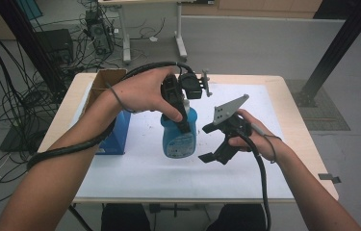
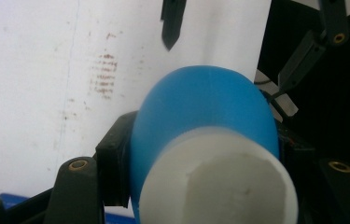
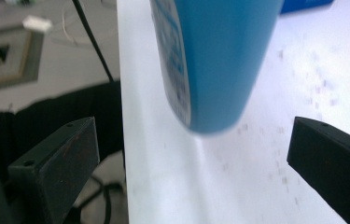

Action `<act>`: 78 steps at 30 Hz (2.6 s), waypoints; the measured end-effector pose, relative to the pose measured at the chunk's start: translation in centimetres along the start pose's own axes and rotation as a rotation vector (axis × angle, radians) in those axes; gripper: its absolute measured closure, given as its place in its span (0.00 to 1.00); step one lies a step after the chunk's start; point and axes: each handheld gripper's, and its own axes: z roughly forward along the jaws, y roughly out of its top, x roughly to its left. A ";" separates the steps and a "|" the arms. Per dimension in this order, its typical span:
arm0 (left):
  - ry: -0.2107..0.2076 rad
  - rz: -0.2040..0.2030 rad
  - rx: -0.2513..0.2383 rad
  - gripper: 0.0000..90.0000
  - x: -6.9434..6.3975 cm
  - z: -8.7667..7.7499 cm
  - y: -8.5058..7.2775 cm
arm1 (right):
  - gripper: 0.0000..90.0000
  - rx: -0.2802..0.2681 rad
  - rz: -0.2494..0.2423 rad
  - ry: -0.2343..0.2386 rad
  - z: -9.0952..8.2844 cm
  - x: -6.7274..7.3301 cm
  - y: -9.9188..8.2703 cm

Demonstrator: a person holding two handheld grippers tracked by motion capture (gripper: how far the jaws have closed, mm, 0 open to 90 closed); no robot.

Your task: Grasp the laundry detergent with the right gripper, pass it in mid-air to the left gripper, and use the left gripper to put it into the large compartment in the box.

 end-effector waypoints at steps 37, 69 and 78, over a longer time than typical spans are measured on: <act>0.084 -0.246 0.015 0.42 0.5 -2.9 -1.8 | 0.04 0.524 0.384 -0.287 -0.8 -4.6 -1.8; 0.234 -0.619 -0.044 0.42 5.3 -14.6 -3.9 | 0.04 0.547 0.372 -0.320 0.6 -4.8 -1.8; 0.257 -0.724 -0.058 0.42 6.9 -18.1 -5.9 | 0.04 0.541 0.375 -0.322 0.9 -4.8 -1.8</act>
